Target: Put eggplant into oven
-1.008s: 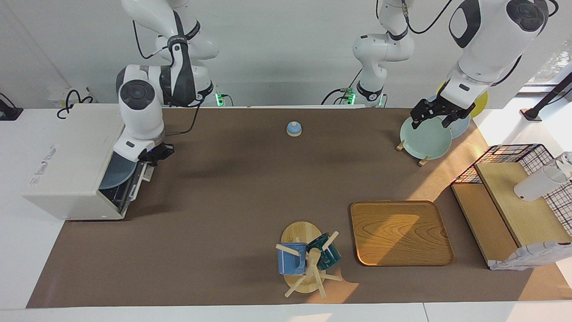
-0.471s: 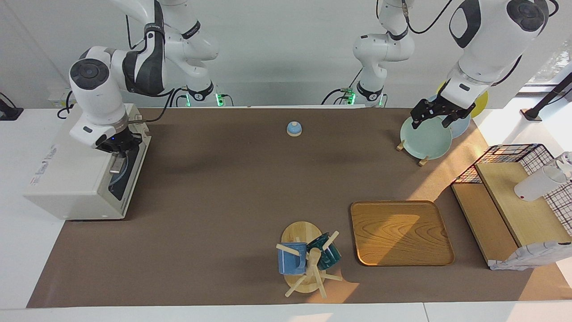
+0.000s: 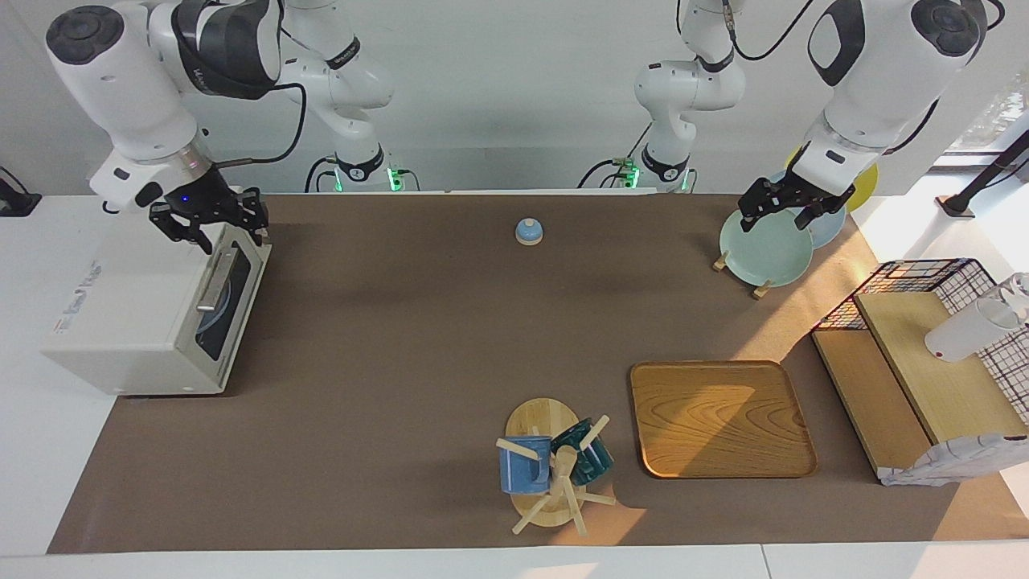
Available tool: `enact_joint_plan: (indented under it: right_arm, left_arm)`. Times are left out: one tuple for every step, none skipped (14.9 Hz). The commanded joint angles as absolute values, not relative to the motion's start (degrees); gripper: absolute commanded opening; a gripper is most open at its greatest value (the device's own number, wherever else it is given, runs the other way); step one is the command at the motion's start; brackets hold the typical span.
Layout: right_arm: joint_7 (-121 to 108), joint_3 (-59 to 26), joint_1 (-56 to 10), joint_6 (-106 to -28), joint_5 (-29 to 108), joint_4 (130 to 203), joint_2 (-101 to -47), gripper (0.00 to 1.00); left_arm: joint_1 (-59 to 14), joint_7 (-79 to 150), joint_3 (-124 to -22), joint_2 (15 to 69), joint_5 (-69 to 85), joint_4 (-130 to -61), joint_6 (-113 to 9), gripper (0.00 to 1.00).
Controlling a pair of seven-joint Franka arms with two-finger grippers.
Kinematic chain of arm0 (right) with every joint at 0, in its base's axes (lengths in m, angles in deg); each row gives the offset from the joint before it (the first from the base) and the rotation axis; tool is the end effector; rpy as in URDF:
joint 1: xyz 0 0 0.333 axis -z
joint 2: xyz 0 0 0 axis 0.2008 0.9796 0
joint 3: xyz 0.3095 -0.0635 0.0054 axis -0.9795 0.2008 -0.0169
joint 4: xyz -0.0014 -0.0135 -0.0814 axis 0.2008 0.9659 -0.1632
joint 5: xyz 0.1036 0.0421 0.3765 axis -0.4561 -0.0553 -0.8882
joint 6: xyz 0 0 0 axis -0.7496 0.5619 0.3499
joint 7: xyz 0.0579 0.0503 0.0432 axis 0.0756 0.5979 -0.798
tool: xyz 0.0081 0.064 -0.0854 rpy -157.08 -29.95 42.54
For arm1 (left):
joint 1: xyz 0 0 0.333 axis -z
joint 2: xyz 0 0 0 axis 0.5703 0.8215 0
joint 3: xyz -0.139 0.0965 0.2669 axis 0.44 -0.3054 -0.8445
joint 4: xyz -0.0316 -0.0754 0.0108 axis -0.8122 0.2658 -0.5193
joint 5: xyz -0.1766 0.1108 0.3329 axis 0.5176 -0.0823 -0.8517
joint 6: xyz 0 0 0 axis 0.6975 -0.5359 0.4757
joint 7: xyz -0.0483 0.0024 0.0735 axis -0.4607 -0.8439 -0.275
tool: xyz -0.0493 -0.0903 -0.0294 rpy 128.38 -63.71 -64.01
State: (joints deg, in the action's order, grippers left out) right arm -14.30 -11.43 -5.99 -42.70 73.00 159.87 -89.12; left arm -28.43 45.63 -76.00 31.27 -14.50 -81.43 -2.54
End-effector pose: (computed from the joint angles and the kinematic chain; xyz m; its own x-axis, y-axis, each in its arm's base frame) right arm 0.5524 -0.0390 0.5747 0.9741 0.2133 -0.0753 0.2157 -0.9761 0.0252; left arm 0.5396 -0.0632 0.5925 0.9956 -0.0175 -0.0923 -0.0142 -0.9992 0.0363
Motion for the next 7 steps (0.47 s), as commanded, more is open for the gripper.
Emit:
enact_joint_plan:
  right_arm:
    - [-11.8, -11.8, -5.6, -39.7, 71.7, 158.1, -88.0, 1.00]
    - [-11.2, -11.8, -5.6, -39.7, 71.7, 158.2, -88.0, 1.00]
    - [-11.0, -11.8, -5.6, -39.5, 71.7, 158.3, -88.1, 1.00]
    - [-10.5, -11.8, -5.9, -39.5, 71.6, 159.5, -88.8, 1.00]
    - [-8.8, -11.6, -6.7, -39.2, 71.6, 160.7, -89.3, 1.00]
    - [-6.3, -11.7, -7.8, -38.2, 72.0, 160.5, -89.5, 1.00]
    - [-5.9, -11.5, -8.2, -38.3, 72.2, 160.5, -89.6, 1.00]
  left_arm:
    - [-29.1, 46.0, -75.6, 31.2, -15.7, -81.4, -2.1, 1.00]
    - [-29.1, 46.0, -75.6, 31.2, -15.7, -81.4, -2.1, 1.00]
    - [-29.1, 46.0, -75.6, 31.1, -15.7, -81.5, -2.1, 1.00]
    - [-29.1, 46.0, -75.6, 31.1, -15.7, -81.4, -2.1, 1.00]
    - [-29.1, 46.0, -75.6, 31.2, -15.7, -81.5, -2.1, 1.00]
    - [-29.1, 46.0, -75.6, 31.2, -15.7, -81.4, -2.1, 1.00]
    - [-29.1, 46.0, -75.6, 31.2, -15.7, -81.4, -2.1, 1.00]
